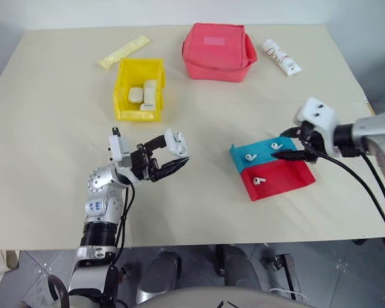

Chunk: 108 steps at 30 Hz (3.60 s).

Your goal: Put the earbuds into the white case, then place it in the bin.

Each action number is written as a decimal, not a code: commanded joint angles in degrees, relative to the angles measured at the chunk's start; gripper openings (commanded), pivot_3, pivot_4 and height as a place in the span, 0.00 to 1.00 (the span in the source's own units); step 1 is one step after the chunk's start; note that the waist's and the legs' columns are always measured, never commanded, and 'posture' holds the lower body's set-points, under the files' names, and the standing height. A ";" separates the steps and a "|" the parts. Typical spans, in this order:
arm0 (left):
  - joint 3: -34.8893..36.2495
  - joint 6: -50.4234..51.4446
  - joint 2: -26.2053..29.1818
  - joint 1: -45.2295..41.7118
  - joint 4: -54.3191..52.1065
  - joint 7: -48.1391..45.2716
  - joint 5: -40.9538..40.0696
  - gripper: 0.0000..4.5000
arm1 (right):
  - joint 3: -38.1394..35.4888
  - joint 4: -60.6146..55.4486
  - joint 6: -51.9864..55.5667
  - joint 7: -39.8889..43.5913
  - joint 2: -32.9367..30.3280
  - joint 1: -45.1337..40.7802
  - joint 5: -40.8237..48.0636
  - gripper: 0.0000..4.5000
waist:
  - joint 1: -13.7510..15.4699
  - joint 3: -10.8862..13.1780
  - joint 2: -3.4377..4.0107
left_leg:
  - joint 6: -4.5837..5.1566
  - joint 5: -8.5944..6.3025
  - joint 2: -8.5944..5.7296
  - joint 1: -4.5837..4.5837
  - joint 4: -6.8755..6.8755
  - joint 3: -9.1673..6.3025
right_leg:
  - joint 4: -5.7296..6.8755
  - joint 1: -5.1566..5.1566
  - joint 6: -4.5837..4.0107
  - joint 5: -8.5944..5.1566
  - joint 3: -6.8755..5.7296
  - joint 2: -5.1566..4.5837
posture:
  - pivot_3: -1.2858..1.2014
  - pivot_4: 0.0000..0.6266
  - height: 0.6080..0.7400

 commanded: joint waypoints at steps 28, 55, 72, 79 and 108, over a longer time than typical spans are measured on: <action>-1.26 -1.96 -1.01 5.16 -7.28 4.51 -1.00 0.62 | 10.01 4.05 2.10 8.92 12.22 -10.96 -13.18 0.51 | -0.99 -0.02 0.03 | -0.04 0.00 0.04 -0.06 0.00 -0.08 | 0.17 -0.02 -0.02 0.02 -0.09 0.03 | 0.52 0.24 1.00; -1.21 -1.88 -0.38 6.81 -9.16 6.07 -1.12 0.62 | 11.03 9.54 -4.18 11.45 14.56 -10.42 -18.15 0.51 | -1.02 -0.02 0.04 | -0.04 0.00 0.03 -0.06 0.00 -0.08 | 0.17 -0.01 -0.02 0.02 -0.10 0.03 | 0.52 0.24 1.00; -1.08 -2.27 -0.46 5.78 -7.90 6.00 -0.93 0.62 | 9.10 12.39 -6.18 9.93 16.44 -13.05 -19.56 0.51 | -1.08 -0.04 0.03 | -0.04 0.00 0.03 -0.04 0.00 -0.08 | 0.17 0.00 -0.02 0.02 -0.09 0.04 | 0.52 0.24 1.00; -1.23 -2.44 -0.75 4.62 -6.71 5.70 -0.83 0.62 | 7.46 13.46 -6.26 7.68 16.72 -14.13 -19.80 0.51 | -1.10 -0.04 0.03 | -0.05 0.00 0.04 -0.04 0.00 -0.08 | 0.17 -0.01 -0.02 0.02 -0.09 0.06 | 0.52 0.24 1.00; -1.24 -2.80 -0.87 5.15 -7.11 5.73 -0.82 0.62 | 10.29 17.00 -27.55 14.99 14.69 -14.06 -24.12 0.51 | -1.15 -0.04 0.03 | -0.05 0.00 0.04 -0.04 -0.01 -0.07 | 0.17 0.00 -0.02 0.02 -0.09 0.07 | 0.52 0.24 1.00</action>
